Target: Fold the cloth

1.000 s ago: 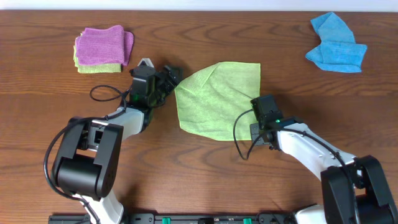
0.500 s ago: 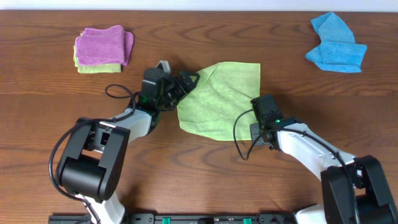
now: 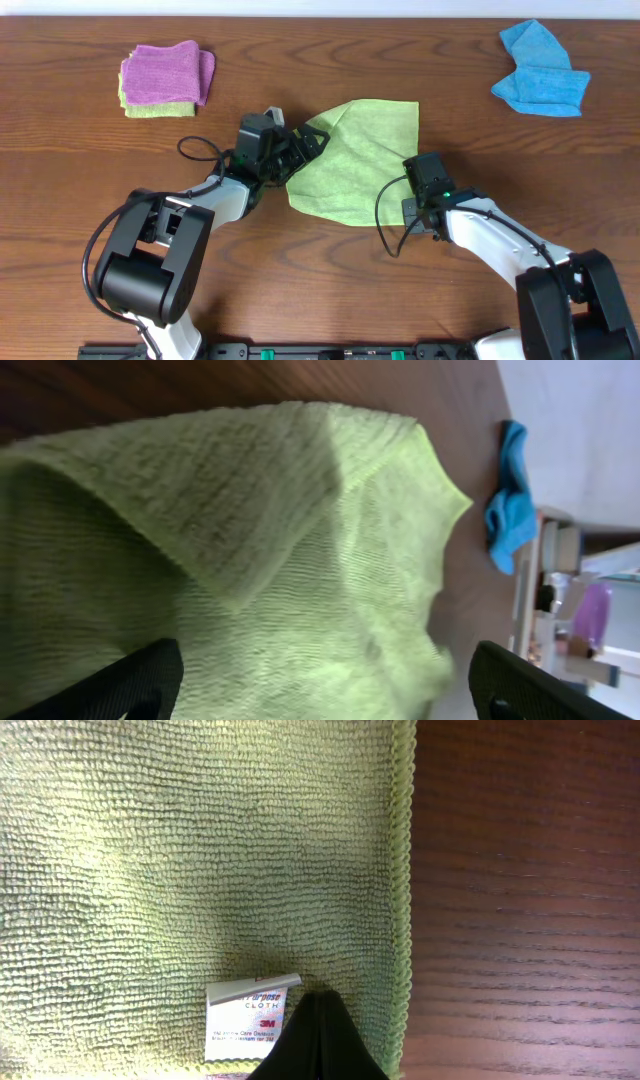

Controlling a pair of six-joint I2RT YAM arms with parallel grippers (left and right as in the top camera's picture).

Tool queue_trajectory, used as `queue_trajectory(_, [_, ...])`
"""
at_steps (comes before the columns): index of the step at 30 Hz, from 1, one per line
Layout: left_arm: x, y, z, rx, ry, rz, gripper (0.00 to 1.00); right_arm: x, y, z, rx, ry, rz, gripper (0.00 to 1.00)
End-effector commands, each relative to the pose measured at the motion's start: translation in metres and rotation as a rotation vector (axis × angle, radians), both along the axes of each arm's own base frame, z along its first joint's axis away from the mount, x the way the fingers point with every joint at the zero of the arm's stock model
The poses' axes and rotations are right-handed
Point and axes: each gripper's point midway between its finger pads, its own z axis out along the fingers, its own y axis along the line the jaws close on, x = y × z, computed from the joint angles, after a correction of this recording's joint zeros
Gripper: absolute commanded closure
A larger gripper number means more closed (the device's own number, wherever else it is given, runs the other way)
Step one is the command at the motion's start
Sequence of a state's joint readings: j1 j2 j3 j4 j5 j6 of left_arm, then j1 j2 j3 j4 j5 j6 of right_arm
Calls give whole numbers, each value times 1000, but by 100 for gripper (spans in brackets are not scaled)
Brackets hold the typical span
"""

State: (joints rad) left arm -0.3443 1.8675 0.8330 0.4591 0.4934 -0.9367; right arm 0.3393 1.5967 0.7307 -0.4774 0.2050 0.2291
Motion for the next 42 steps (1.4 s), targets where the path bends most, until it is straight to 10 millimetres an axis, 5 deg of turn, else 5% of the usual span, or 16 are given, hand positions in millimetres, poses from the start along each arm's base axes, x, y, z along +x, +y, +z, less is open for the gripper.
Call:
queue_trajectory(1, [11,3,2,55,-55,10,6,-29,15,-25,92,132,33,98])
queue_trajectory(21, [24,5,9,101,-119,37,5,-28,15,-25,94,129,33,98])
queue_trajectory(31, [20,-8,0,104,-101,20,5,-28,15,-25,94,129,33,98])
queue_trajectory(42, [43,-26,-6,68,-95,-7,5,-28,15,-25,95,127,33,98])
